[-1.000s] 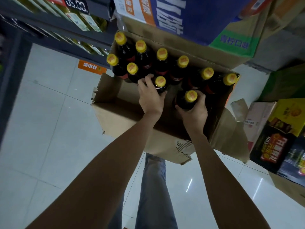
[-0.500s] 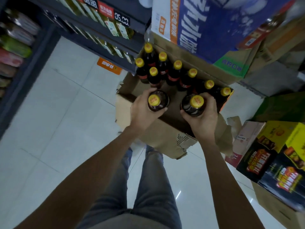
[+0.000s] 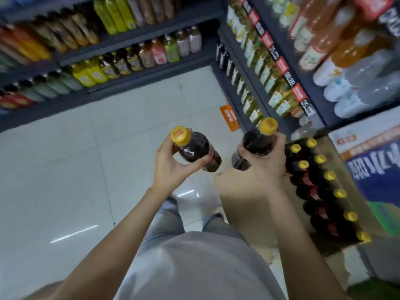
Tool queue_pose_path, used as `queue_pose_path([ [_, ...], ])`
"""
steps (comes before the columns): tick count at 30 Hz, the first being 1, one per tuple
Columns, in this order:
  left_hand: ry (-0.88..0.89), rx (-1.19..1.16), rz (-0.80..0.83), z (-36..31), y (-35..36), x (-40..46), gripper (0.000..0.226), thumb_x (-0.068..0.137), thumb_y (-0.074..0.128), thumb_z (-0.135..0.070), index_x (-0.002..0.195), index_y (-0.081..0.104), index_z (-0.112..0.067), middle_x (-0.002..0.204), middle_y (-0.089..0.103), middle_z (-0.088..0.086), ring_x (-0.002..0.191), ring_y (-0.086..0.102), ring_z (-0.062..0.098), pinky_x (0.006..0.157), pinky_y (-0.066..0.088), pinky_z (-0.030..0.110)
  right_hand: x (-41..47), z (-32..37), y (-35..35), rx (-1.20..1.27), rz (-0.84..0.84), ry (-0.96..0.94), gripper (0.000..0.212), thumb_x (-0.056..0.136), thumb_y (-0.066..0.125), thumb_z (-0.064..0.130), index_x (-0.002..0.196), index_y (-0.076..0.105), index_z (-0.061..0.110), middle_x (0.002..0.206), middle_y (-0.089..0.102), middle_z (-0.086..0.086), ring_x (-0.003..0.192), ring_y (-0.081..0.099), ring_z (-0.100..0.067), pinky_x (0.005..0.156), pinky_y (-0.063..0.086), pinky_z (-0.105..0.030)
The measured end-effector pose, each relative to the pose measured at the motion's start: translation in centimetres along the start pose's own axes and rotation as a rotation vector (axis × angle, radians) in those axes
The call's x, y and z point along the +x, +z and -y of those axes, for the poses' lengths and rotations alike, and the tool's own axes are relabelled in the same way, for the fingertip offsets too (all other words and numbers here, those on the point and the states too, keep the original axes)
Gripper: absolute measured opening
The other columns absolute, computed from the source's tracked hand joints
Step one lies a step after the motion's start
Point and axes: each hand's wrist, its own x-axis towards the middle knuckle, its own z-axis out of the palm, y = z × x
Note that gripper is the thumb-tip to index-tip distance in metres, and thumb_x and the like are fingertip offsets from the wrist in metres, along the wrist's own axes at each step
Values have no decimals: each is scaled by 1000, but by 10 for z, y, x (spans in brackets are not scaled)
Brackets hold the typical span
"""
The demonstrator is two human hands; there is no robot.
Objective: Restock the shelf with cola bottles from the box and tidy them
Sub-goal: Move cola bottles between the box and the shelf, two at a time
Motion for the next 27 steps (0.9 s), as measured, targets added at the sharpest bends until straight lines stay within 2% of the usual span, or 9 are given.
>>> queue_pose_path([
  [3, -100, -94, -214, 17, -67, 11, 53, 59, 81, -39, 106, 55, -39, 98, 65, -22, 93, 63, -4, 82, 48, 13, 14, 34, 68, 5, 209, -23, 63, 62, 87, 10, 109, 47, 19, 107, 61, 2, 95, 59, -7, 75, 42, -4],
  [7, -138, -134, -407, 51, -160, 36, 47, 60, 76, -42, 102, 56, -42, 92, 67, -23, 90, 62, -5, 79, 47, 10, 15, 76, 170, 2, 384, -81, 62, 61, 86, 6, 111, 51, 17, 99, 62, 9, 88, 60, 0, 72, 46, -7],
  [11, -154, -111, -513, 83, -257, 69, 59, 56, 80, -42, 106, 56, -24, 99, 66, -6, 91, 61, -4, 82, 47, 11, 8, 125, 281, -16, 506, -183, 59, 61, 86, 1, 107, 52, 17, 93, 64, 9, 78, 60, 9, 71, 46, -8],
  [13, -142, -85, -545, 97, -307, 90, 57, 56, 83, -37, 103, 53, -26, 98, 65, -7, 90, 60, -8, 80, 44, 7, 7, 153, 336, -29, 554, -223, 59, 60, 86, 4, 105, 52, 22, 93, 64, 9, 78, 59, 10, 70, 46, -8],
  [15, -137, -44, -576, 111, -350, 110, 54, 53, 80, -45, 97, 50, -36, 94, 63, -14, 89, 60, -7, 79, 45, 8, 9, 179, 384, -28, 601, -250, 60, 60, 88, 9, 102, 50, 30, 95, 64, 8, 80, 61, 8, 70, 47, -10],
  [17, -139, -3, -605, 126, -392, 130, 53, 52, 78, -49, 93, 48, -37, 93, 62, -17, 91, 59, -7, 78, 45, 9, 13, 204, 429, -25, 633, -268, 60, 59, 88, 13, 98, 48, 34, 97, 64, 7, 83, 62, 1, 70, 48, -13],
  [22, -121, 129, -658, 156, -481, 194, 57, 57, 83, -43, 102, 54, -26, 99, 63, -19, 95, 58, -5, 78, 44, 9, 39, 273, 534, 59, 665, -307, 67, 60, 87, 9, 114, 48, 18, 101, 62, 7, 87, 59, 6, 67, 44, -5],
  [25, -93, 151, -732, 170, -530, 241, 56, 59, 81, -45, 105, 53, -30, 99, 62, -21, 96, 58, -3, 81, 45, 13, 65, 312, 596, 129, 676, -330, 66, 61, 85, 2, 115, 49, 13, 103, 60, 5, 92, 56, 5, 68, 42, 0],
  [27, -60, 150, -802, 175, -560, 275, 54, 61, 82, -43, 105, 52, -32, 96, 62, -21, 92, 59, -2, 79, 45, 14, 84, 339, 636, 149, 682, -366, 68, 61, 86, 6, 118, 50, 12, 105, 60, 5, 91, 55, 9, 70, 42, -1],
])
